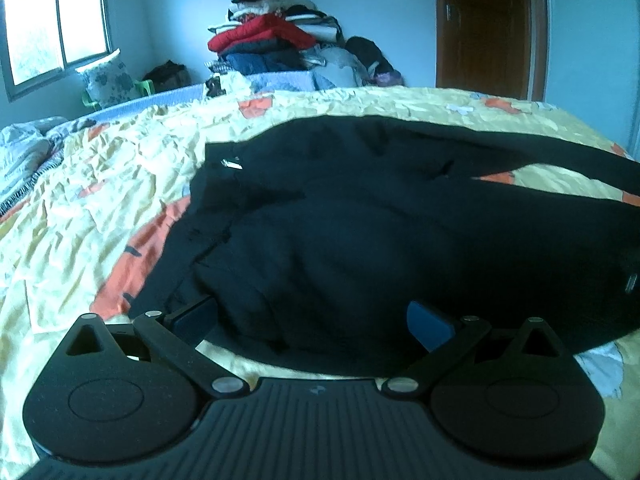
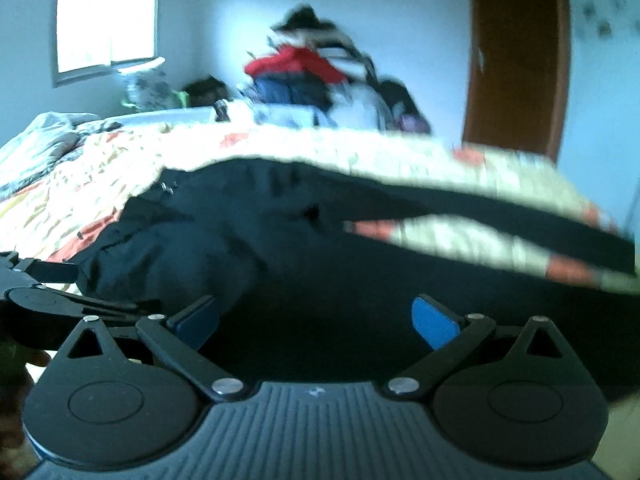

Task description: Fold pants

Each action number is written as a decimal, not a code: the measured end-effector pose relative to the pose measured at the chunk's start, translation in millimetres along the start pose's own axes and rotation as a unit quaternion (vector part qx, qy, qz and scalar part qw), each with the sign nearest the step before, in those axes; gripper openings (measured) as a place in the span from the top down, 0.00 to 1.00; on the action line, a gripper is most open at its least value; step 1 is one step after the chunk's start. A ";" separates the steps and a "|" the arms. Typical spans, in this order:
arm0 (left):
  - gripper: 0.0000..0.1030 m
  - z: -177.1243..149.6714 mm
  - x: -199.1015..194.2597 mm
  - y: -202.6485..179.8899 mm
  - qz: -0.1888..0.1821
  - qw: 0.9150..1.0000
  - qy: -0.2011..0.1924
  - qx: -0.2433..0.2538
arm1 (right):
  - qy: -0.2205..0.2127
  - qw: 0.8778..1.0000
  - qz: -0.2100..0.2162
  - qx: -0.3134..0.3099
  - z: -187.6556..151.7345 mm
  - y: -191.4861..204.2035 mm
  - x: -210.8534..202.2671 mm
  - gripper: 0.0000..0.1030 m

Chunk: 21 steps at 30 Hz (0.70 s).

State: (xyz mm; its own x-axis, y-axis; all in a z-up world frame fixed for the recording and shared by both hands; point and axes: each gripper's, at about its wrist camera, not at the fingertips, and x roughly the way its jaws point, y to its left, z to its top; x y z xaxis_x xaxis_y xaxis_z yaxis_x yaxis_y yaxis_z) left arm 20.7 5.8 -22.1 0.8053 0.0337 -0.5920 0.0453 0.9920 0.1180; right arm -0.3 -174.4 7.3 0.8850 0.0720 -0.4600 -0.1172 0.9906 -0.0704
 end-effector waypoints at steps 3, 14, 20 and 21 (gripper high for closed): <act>0.00 4.1 1.8 6.3 0.008 1.000 -0.015 0.001 | -0.072 0.996 -0.024 -0.045 10.7 -0.5 -6.4 0.00; 0.00 22.7 23.9 35.3 0.011 1.000 -0.017 -0.022 | -0.035 0.987 0.099 -0.121 93.0 -26.8 120.0 0.01; 0.01 32.1 39.4 56.4 -0.018 0.998 0.001 -0.062 | 0.034 0.982 0.155 -0.101 131.8 -31.9 227.9 0.01; 0.01 33.9 41.7 58.1 -0.017 0.998 0.001 -0.063 | 0.050 0.982 0.158 -0.096 138.8 -31.9 247.2 0.01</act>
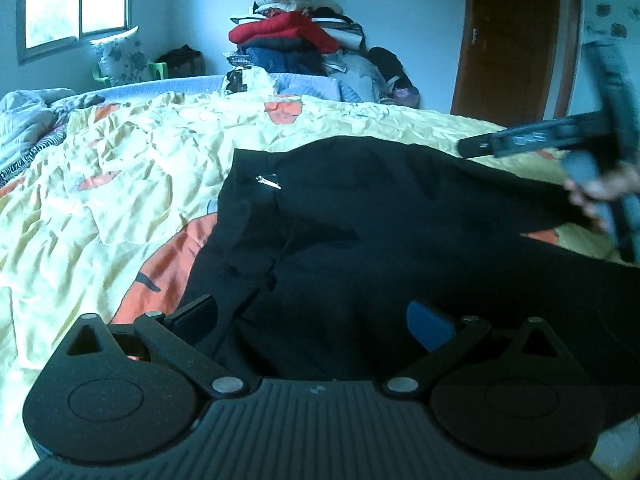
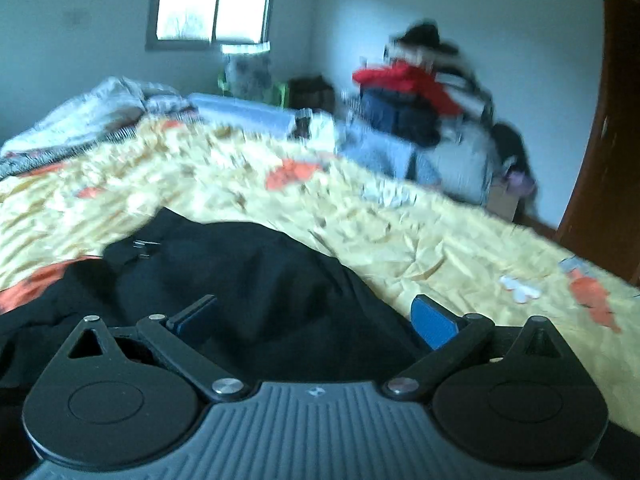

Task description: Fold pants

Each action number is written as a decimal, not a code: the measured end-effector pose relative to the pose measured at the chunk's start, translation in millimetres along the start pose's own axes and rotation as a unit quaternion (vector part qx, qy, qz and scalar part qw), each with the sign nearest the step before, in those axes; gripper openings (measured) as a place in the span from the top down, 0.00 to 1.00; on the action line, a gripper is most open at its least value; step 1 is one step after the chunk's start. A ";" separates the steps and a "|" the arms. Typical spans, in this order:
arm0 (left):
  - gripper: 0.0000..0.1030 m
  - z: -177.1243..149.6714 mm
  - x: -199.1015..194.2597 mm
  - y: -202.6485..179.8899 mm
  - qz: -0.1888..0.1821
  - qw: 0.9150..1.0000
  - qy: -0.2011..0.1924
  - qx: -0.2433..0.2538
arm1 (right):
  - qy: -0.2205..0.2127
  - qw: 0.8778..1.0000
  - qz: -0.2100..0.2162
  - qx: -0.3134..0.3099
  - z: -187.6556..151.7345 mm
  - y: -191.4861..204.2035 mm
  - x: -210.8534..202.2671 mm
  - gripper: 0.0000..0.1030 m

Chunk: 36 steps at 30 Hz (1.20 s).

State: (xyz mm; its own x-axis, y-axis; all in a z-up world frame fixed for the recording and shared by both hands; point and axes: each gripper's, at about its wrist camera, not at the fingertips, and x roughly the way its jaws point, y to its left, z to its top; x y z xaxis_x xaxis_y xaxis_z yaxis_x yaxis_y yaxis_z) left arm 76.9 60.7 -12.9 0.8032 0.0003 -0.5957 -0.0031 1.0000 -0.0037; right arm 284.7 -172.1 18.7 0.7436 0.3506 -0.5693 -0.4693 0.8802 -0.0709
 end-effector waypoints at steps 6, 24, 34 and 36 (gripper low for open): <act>0.01 8.5 15.0 2.2 0.023 1.000 0.008 0.017 | 0.037 0.997 0.045 0.047 22.2 -33.2 70.4 0.16; 0.01 93.6 92.5 67.5 -0.114 0.956 0.069 -0.262 | -0.001 0.981 0.071 -0.182 -7.7 33.8 -4.8 0.94; 0.04 119.5 162.5 99.5 -0.179 0.878 0.106 -0.432 | -0.016 0.969 0.074 -0.235 -41.8 65.7 -54.8 0.94; 0.16 113.4 177.3 105.6 -0.201 0.856 0.128 -0.459 | -0.016 0.967 0.070 -0.246 -46.4 71.4 -57.7 0.94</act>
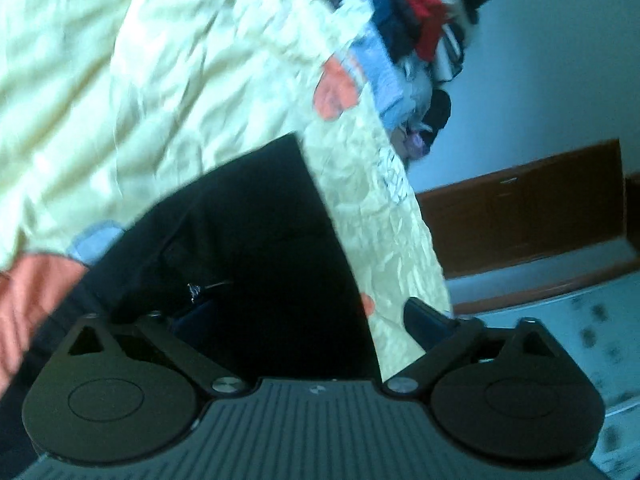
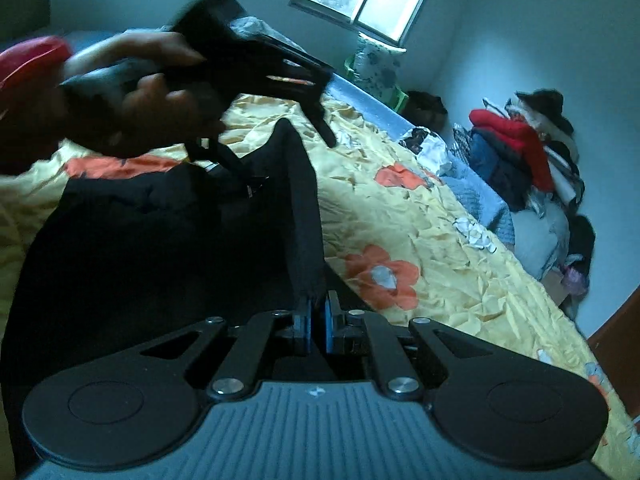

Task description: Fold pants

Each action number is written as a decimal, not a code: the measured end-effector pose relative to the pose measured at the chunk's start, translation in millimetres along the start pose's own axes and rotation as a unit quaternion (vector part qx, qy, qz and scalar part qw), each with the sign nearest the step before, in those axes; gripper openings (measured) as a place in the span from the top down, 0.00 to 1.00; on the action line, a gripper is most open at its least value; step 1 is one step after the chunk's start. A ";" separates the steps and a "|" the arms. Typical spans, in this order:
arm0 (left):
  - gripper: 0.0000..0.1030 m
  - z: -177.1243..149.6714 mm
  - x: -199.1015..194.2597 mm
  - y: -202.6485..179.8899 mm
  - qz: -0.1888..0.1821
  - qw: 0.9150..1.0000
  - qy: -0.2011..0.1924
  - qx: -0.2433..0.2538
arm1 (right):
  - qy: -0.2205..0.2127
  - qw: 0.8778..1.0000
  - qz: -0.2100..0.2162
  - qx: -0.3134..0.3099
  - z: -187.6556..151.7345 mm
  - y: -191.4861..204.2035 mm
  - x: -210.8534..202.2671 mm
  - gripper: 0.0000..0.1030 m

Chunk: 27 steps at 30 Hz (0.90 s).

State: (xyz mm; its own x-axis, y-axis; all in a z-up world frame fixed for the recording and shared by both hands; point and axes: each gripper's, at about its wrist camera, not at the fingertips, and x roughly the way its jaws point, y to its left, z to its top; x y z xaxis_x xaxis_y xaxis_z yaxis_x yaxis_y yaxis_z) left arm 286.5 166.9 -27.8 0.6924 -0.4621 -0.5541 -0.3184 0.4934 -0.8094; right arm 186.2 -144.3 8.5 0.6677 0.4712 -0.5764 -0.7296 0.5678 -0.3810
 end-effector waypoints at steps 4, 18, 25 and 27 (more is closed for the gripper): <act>0.89 -9.4 -17.9 5.4 -0.008 1.000 -0.003 0.017 | 0.002 1.000 -0.008 0.001 -2.3 10.2 -7.4 0.94; 0.94 -108.5 -130.1 63.4 0.002 0.994 0.043 0.099 | 0.012 0.998 0.013 0.055 -31.5 84.1 -94.4 0.94; 0.91 -120.1 -125.1 78.4 0.044 0.991 0.033 0.124 | 0.038 0.998 0.034 0.045 -41.1 119.8 -95.0 0.94; 0.83 -125.1 -129.1 75.0 0.062 0.986 0.023 0.150 | 0.043 0.997 0.038 0.046 -41.6 123.6 -91.5 0.94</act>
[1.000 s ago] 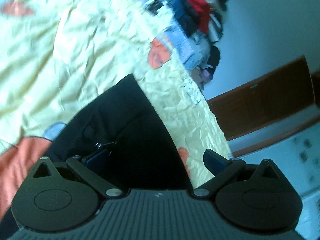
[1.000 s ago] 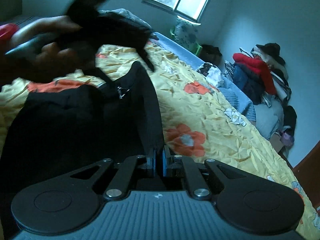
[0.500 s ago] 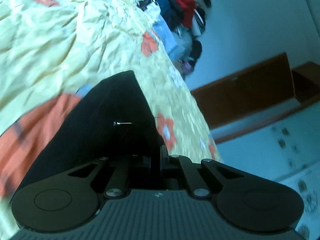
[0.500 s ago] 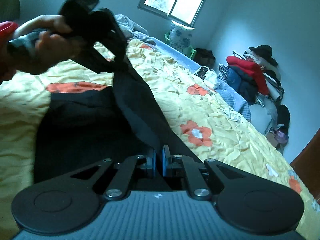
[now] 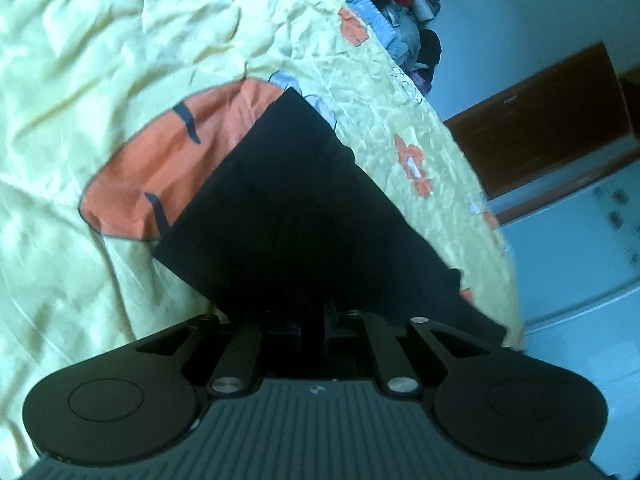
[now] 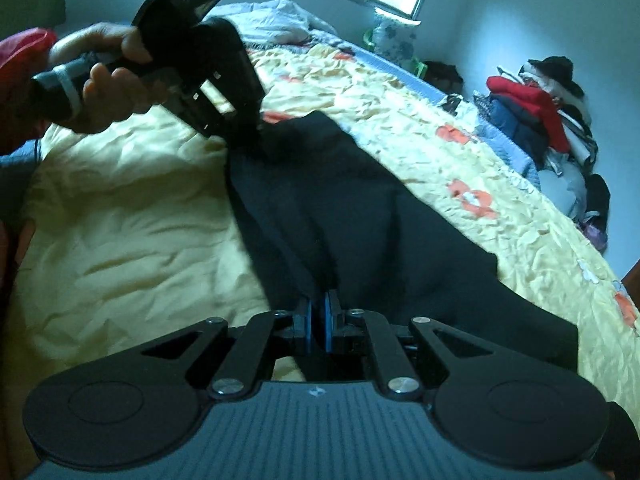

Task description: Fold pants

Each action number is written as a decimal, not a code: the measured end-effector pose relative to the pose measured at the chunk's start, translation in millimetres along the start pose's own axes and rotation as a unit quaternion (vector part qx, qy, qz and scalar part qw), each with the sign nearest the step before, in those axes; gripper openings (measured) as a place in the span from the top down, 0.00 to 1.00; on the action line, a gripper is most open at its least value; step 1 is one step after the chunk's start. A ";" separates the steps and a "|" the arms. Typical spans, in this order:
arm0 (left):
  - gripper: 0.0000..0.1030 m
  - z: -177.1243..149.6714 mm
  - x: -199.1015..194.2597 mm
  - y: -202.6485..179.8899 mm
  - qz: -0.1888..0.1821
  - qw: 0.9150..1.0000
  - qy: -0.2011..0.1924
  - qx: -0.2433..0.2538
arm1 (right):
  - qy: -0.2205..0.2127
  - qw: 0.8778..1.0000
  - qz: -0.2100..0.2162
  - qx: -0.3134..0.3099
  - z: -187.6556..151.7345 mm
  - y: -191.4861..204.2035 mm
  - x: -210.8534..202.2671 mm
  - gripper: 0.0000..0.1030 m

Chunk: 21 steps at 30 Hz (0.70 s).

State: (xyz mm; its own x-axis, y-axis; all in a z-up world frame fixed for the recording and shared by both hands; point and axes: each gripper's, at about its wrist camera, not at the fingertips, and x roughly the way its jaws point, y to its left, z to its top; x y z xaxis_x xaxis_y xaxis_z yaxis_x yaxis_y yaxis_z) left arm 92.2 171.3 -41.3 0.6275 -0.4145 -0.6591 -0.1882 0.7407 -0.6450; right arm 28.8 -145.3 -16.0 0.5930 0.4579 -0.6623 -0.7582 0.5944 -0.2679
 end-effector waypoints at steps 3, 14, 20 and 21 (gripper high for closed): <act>0.71 -3.2 -3.2 -4.4 0.013 1.000 -0.006 0.022 | 0.019 1.000 0.008 0.004 -8.5 7.6 5.9 0.93; 0.36 -18.6 -56.2 -45.3 0.133 0.977 -0.109 0.128 | -0.037 0.991 -0.036 0.124 -37.9 -22.2 -49.0 0.91; 0.34 -30.7 -51.8 -89.7 0.124 0.963 -0.125 0.204 | 0.003 0.972 -0.053 0.230 -90.6 -55.4 -67.3 0.90; 0.32 -34.8 -48.3 -99.6 0.115 0.960 -0.124 0.224 | -0.008 0.966 -0.061 0.252 -95.5 -64.7 -76.3 0.90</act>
State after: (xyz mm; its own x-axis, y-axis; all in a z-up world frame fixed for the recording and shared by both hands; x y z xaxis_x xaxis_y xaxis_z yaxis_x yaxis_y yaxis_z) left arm 54.4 99.2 41.3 0.7794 -0.1149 -0.6159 -0.0348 0.9736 -0.2257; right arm 6.7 -281.9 -14.8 0.6764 0.3716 -0.6360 -0.4568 0.8889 0.0336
